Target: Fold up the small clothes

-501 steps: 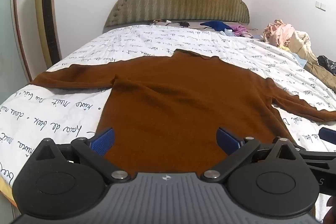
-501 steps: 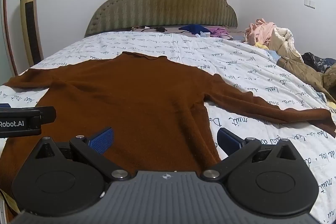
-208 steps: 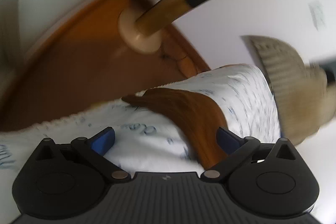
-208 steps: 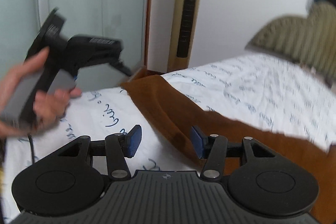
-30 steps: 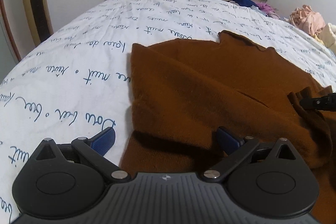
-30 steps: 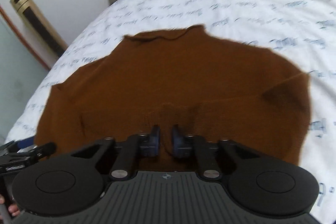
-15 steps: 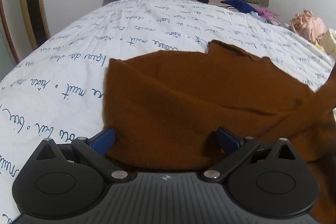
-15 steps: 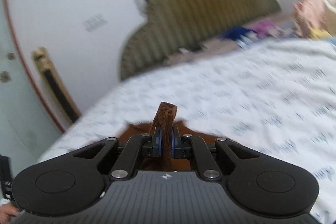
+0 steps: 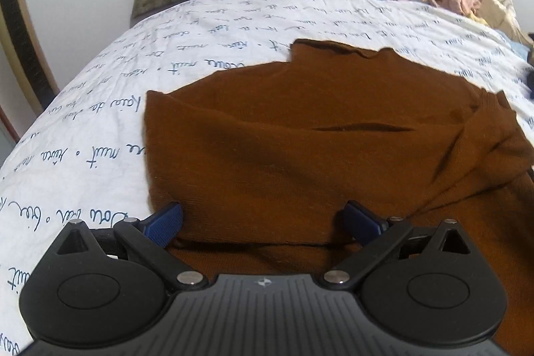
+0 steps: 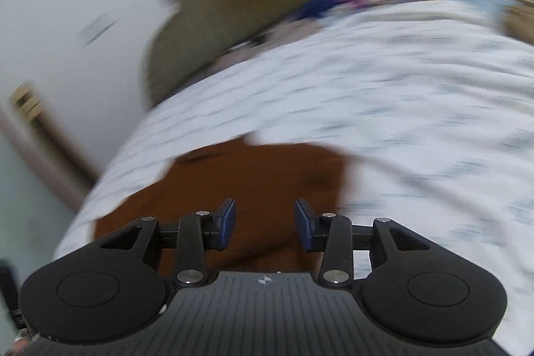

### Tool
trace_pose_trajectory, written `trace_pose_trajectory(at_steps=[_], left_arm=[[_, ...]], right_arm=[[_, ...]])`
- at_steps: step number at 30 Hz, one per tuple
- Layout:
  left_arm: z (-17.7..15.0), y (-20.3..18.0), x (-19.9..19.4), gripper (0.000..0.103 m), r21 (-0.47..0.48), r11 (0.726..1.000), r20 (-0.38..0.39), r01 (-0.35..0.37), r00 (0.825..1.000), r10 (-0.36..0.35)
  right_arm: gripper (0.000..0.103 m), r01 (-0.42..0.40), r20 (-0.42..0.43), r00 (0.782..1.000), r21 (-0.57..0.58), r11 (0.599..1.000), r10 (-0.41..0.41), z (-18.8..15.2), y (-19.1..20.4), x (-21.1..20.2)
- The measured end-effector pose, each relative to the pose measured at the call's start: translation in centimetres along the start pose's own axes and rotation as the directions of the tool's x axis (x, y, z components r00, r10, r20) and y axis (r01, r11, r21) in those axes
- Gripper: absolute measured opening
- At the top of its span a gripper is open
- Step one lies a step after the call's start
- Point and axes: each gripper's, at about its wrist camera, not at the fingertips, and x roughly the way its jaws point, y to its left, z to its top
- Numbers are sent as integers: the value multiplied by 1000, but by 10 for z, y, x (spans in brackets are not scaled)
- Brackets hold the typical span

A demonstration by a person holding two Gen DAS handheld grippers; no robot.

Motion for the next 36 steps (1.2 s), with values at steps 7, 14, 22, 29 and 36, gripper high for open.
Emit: trace_pose_trajectory(at_steps=[7, 14, 22, 29, 36], left_arm=[[-7, -5, -5, 103, 52, 999, -10, 4, 1000, -3], [-17, 1, -2, 103, 73, 997, -26, 32, 999, -31], [-11, 12, -13, 103, -19, 997, -30, 80, 996, -80], [1, 11, -6, 103, -65, 997, 4, 30, 1000, -30], [-17, 58, -23, 103, -198, 980, 31, 16, 999, -10]], right_arm=[[53, -18, -404, 913, -165, 986, -51, 19, 69, 139], [72, 113, -365, 852, -572, 812, -376, -9, 54, 72], [75, 158, -214, 947, -342, 926, -240, 1, 17, -8], [74, 67, -320, 938, -218, 974, -136, -11, 26, 57], [75, 26, -208, 976, -195, 980, -67, -35, 27, 11]])
